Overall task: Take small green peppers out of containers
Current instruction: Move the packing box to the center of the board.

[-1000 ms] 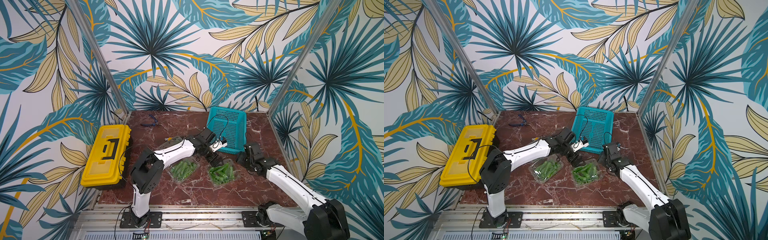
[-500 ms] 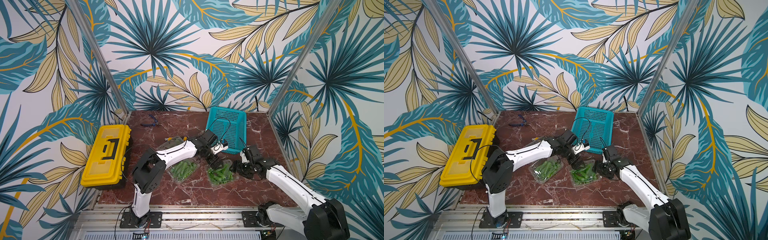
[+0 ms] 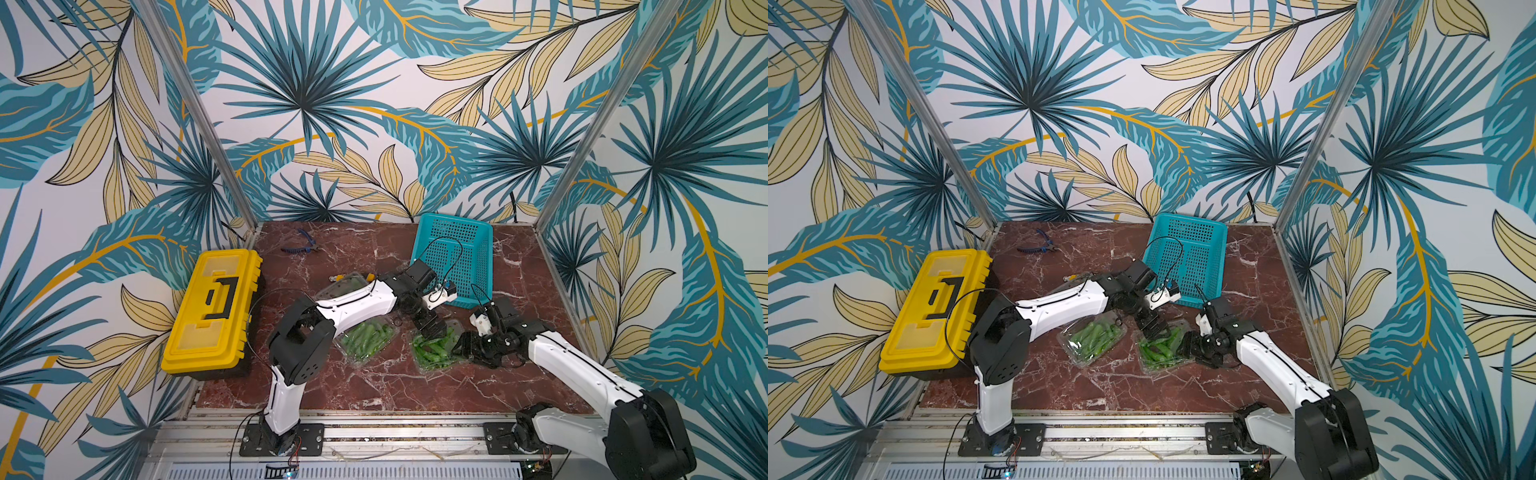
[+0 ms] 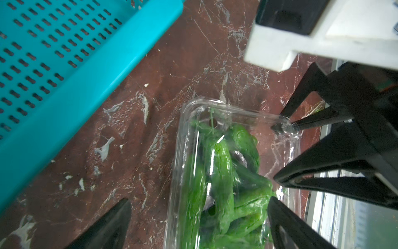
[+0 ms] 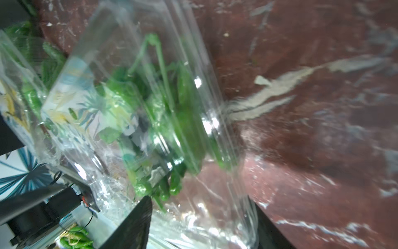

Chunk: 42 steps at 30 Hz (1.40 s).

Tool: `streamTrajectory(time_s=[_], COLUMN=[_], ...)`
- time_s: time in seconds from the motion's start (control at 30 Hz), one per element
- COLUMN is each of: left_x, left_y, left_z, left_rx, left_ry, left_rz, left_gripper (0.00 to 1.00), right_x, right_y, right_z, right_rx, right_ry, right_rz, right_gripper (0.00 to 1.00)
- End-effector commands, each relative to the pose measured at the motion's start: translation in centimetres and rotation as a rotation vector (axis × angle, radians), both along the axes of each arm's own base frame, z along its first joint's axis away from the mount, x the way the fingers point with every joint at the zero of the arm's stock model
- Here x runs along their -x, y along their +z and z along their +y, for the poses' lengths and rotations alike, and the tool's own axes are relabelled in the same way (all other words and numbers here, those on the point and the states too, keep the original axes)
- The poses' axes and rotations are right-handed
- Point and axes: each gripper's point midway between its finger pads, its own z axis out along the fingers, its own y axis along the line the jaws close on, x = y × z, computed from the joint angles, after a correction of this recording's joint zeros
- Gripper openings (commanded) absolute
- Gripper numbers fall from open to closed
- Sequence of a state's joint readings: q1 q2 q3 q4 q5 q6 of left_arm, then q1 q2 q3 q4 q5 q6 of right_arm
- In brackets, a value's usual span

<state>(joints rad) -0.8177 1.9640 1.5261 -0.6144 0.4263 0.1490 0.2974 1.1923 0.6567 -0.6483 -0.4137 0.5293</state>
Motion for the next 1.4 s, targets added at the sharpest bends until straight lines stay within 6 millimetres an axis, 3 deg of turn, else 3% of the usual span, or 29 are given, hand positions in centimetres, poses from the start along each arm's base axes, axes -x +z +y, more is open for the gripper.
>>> streamTrajectory(time_s=[0.0, 0.37, 0.53, 0.63, 0.73, 1.1, 1.23, 1.37], left_x=[-0.4, -1.5, -4.2, -5.3, -5.0, -3.7, -3.5, -3.2], left_y=[0.4, 0.2, 0.0, 0.0, 0.0, 1.2, 1.1, 1.2], left_z=[-0.3, 0.5, 0.9, 1.0, 0.7, 0.5, 0.6, 0.7], left_rx=[-0.004, -0.003, -0.061, -0.079, -0.066, -0.021, -0.020, -0.017], left_ry=[-0.005, 0.054, 0.172, 0.210, 0.204, 0.173, 0.174, 0.165], left_rz=[-0.015, 0.031, -0.032, -0.060, -0.042, -0.006, 0.003, 0.009], left_gripper=[1.00, 0.99, 1.00, 1.00, 0.99, 1.00, 1.00, 1.00], right_x=[-2.2, -12.6, -15.5, -15.6, -15.6, -14.6, -13.0, -10.1], right_y=[1.3, 2.3, 0.6, -0.3, -0.1, 5.1, 6.0, 4.5], right_z=[1.5, 1.7, -1.4, -3.3, -4.3, -5.3, -3.7, -0.8], right_rx=[-0.046, 0.091, 0.246, 0.312, 0.330, 0.307, 0.235, 0.112], right_ry=[0.054, 0.009, -0.213, -0.344, -0.424, -0.416, -0.299, -0.144], right_rz=[-0.058, -0.187, -0.186, -0.187, -0.224, -0.419, -0.407, -0.277], right_gripper=[0.65, 0.65, 0.65, 0.65, 0.66, 0.67, 0.67, 0.66])
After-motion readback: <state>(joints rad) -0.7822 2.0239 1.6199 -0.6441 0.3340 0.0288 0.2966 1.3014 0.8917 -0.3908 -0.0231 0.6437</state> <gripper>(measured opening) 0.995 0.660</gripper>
